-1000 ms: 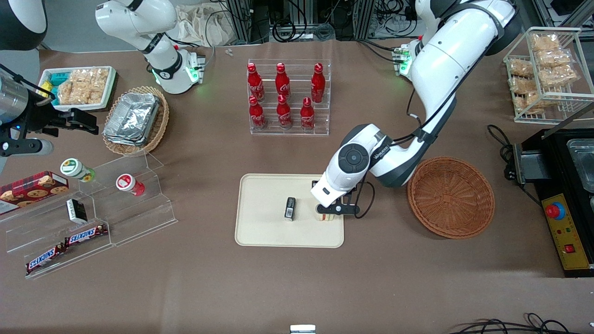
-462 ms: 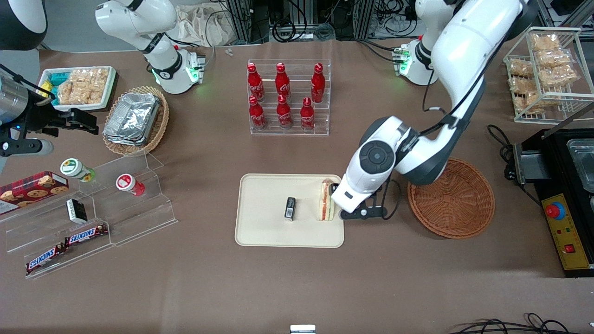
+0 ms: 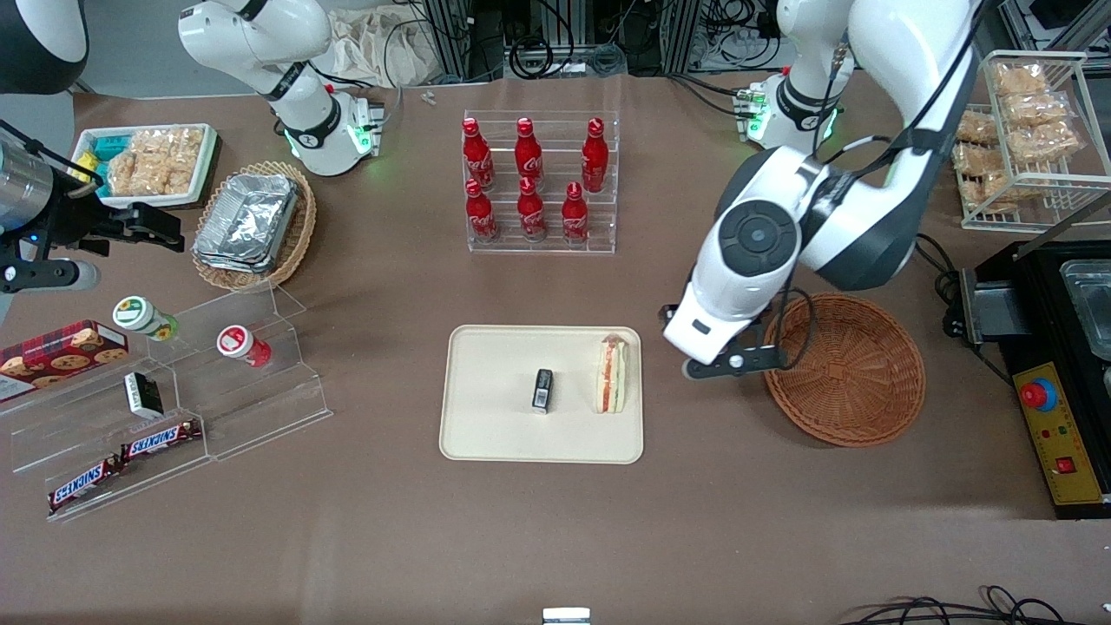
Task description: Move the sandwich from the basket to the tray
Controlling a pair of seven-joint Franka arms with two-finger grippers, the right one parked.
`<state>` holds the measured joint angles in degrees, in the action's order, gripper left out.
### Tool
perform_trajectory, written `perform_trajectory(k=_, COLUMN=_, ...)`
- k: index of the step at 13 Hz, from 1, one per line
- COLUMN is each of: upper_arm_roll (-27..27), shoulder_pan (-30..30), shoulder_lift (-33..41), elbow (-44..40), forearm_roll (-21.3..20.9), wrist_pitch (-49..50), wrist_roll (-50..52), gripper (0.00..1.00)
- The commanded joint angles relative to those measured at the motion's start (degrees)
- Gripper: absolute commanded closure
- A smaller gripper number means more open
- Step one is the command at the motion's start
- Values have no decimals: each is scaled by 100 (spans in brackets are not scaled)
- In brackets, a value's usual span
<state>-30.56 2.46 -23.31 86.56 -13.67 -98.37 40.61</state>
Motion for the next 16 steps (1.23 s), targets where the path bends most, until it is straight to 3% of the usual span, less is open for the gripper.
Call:
perform_trajectory(k=1, upper_arm_roll=-20, shoulder_pan=-490, shoulder_lift=440, elbow=124, forearm_roll=206, wrist_pitch=431, wrist_roll=-587, gripper=0)
perform_trajectory(k=4, upper_arm_roll=-11, shoulder_pan=-1219, shoulder_lift=844, elbow=54, forearm_roll=699, wrist_pitch=941, wrist_roll=-1667, gripper=0)
perform_trajectory(k=7, upper_arm_roll=23, shoulder_pan=-1485, shoulder_lift=907, elbow=-393, forearm_roll=708, wrist_pitch=1836, wrist_roll=-1864, gripper=0)
perform_trajectory(k=16, upper_arm_roll=199, shoulder_pan=-1802, shoulder_lift=907, elbow=-509, forearm_roll=629, wrist_pitch=1971, wrist_roll=-1821, gripper=0)
